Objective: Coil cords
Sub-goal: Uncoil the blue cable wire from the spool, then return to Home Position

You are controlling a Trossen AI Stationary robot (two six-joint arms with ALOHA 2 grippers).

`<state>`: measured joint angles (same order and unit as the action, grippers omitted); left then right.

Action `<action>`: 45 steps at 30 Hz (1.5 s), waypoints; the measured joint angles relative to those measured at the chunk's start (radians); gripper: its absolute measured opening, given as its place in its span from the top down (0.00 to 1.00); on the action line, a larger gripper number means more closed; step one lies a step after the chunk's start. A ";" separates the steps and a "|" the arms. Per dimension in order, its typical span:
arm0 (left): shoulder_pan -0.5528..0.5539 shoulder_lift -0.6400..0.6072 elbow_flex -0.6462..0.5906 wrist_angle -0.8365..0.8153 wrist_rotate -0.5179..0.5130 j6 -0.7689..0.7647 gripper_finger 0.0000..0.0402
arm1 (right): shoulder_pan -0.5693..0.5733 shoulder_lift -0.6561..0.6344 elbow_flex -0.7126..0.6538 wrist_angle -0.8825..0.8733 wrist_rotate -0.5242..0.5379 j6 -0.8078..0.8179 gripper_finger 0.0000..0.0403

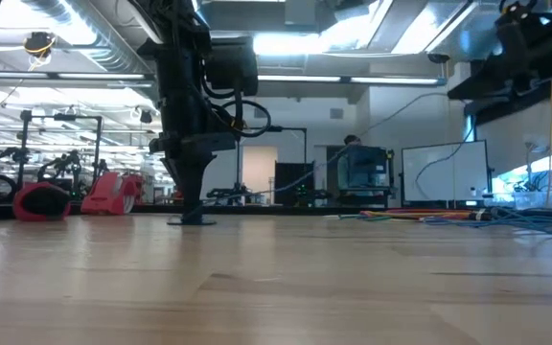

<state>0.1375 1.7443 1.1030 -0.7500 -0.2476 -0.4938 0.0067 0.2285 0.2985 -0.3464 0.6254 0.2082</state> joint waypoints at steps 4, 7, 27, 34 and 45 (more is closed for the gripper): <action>0.000 0.000 0.000 0.000 0.000 0.000 1.00 | 0.000 -0.066 0.000 -0.001 0.003 -0.024 0.99; 0.000 0.000 0.000 0.000 0.000 0.000 1.00 | 0.000 -0.114 0.000 -0.002 0.010 -0.037 0.99; 0.000 0.000 0.000 0.009 0.000 0.014 1.00 | 0.000 -0.029 0.001 0.017 -0.071 -0.003 0.77; -0.016 -0.025 0.009 0.004 0.000 0.064 1.00 | 0.000 -0.008 0.001 0.095 -0.150 -0.006 0.63; -0.097 -0.204 0.002 0.117 -0.132 0.212 1.00 | 0.000 -0.008 0.001 0.119 -0.156 -0.019 0.62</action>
<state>0.0402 1.5402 1.1052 -0.6329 -0.3796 -0.2815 0.0065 0.2207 0.2993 -0.2279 0.4698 0.1895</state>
